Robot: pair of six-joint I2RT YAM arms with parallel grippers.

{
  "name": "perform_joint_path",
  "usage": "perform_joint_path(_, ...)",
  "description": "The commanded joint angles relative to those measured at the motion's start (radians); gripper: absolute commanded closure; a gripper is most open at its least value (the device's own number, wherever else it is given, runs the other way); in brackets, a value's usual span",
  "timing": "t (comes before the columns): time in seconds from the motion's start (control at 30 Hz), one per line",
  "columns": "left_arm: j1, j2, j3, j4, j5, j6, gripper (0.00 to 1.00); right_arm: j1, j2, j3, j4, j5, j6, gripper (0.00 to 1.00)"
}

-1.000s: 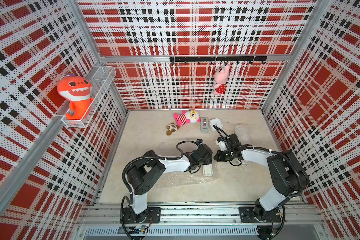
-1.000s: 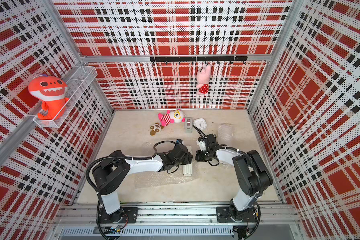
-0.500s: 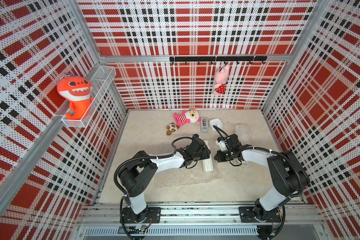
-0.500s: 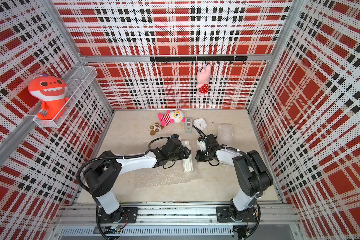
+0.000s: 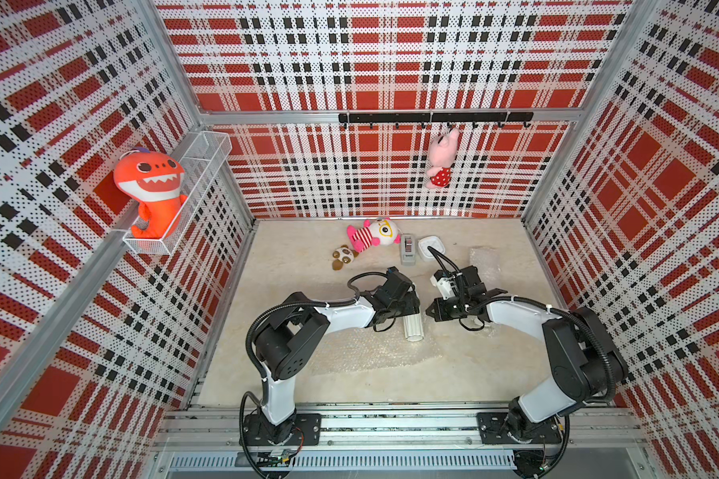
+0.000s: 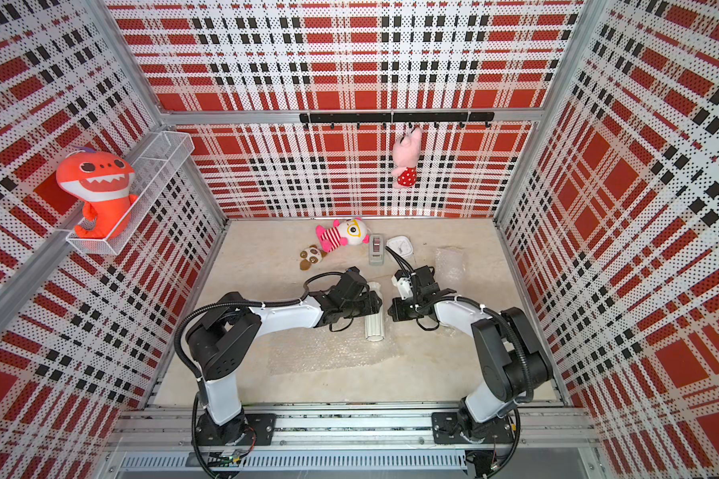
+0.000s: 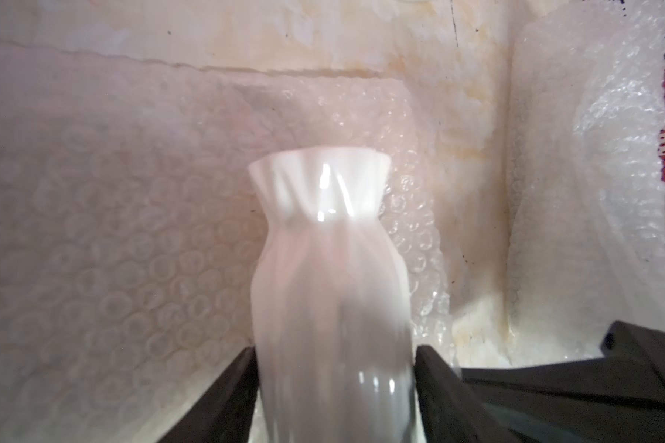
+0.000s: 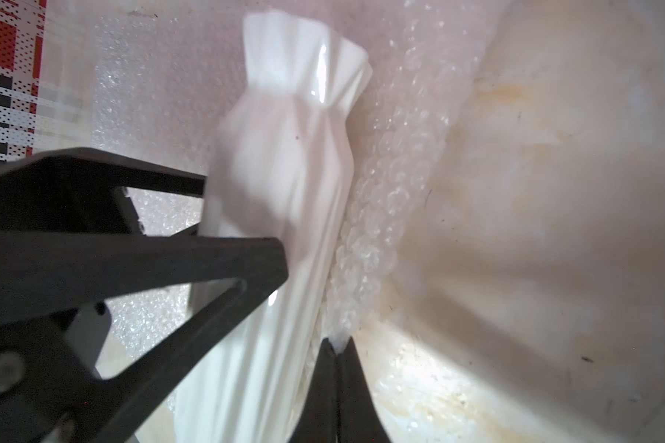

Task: Wrap vases in bubble wrap
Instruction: Wrap the vase in bubble wrap.

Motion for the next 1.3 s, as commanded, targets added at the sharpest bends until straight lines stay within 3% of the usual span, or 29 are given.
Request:
perform_joint_path(0.0,0.003,-0.025,0.001,-0.015,-0.014,0.025,0.27,-0.007,-0.029,0.02,0.016,-0.054,-0.005,1.0)
perform_joint_path(0.3,0.02,-0.142,-0.13,0.066,-0.007,-0.014,0.3,0.005,-0.033,0.082,-0.017,-0.11,0.035,1.0)
perform_joint_path(0.73,0.051,-0.249,-0.355,0.268,0.061,-0.086,0.58,0.142,0.059,0.206,0.02,-0.104,0.167,1.0)
perform_joint_path(0.93,0.068,-0.284,-0.456,0.372,0.105,-0.136,0.7,0.207,0.102,0.222,0.059,-0.022,0.219,1.0)
perform_joint_path(1.17,0.094,-0.381,-0.525,0.373,0.074,-0.151,0.71,0.255,0.142,0.2,0.109,0.027,0.243,1.0)
perform_joint_path(1.27,0.128,-0.45,-0.545,0.359,0.07,-0.151,0.65,0.264,0.152,0.204,0.111,0.031,0.242,1.0)
